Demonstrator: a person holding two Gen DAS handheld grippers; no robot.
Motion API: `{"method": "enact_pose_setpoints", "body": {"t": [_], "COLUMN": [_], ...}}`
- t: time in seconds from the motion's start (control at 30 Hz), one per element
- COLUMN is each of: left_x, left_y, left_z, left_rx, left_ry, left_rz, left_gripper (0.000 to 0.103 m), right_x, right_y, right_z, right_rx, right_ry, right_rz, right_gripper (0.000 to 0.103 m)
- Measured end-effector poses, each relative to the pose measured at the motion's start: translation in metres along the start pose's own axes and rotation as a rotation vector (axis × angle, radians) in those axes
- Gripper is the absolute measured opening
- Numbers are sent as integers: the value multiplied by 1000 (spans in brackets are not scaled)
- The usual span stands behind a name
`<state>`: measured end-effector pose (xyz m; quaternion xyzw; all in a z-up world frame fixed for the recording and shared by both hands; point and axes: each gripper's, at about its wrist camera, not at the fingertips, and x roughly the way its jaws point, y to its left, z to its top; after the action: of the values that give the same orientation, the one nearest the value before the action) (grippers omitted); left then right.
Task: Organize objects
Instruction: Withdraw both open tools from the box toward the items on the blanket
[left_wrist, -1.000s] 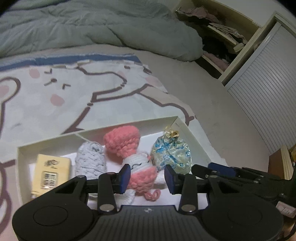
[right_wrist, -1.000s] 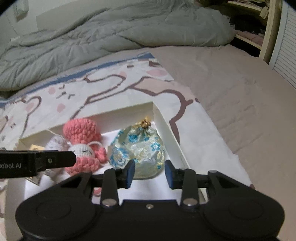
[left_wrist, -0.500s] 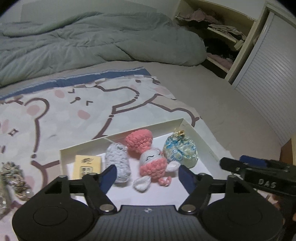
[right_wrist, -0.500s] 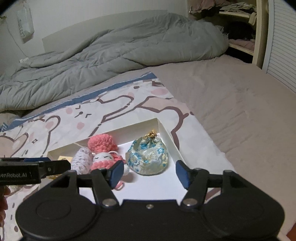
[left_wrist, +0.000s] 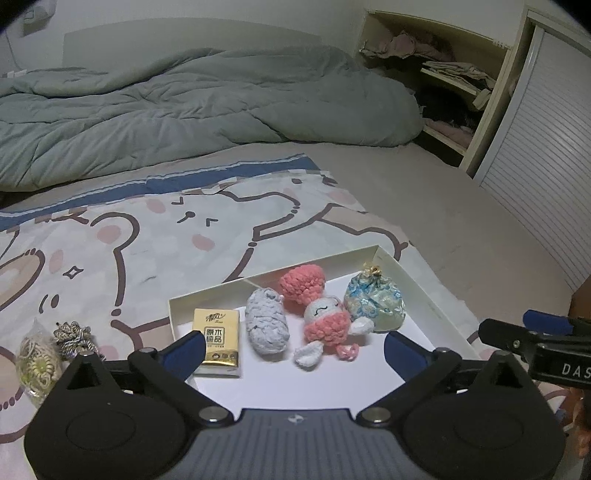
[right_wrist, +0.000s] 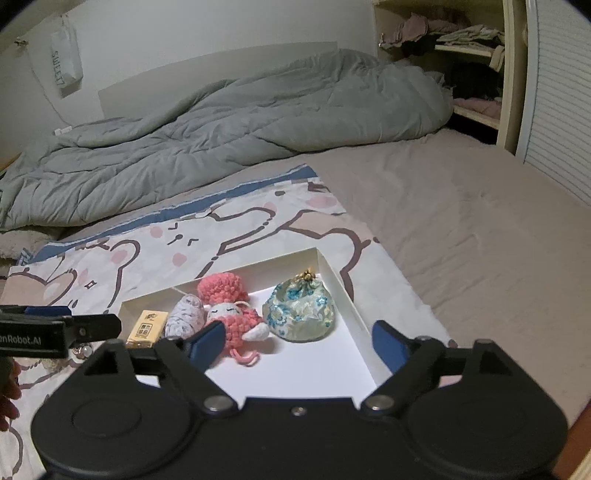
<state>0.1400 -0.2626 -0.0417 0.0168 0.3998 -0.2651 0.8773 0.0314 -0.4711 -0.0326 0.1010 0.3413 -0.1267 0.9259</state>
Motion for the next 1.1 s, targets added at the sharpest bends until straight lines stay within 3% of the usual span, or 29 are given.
{"method": "enact_pose_setpoints", "body": {"t": [0.3,0.73,1.1], "left_x": [-13,-30,-52], "left_y": [1,18,62], "left_z": [-8,-12,-16], "left_rx": [27,19,-22], "left_ry": [-5,-27,-47], "left_rz": [18,33,90], "left_gripper": [103,103,103], "right_x": [-22,-31,-25], "right_y": [2,15,48], "right_z": [-5,-7,-3], "right_rx": [-17,-46,-72], "right_ry": [-28,-31,-26], "right_rz": [-31,-74,-38], "right_gripper": [103,103,103]}}
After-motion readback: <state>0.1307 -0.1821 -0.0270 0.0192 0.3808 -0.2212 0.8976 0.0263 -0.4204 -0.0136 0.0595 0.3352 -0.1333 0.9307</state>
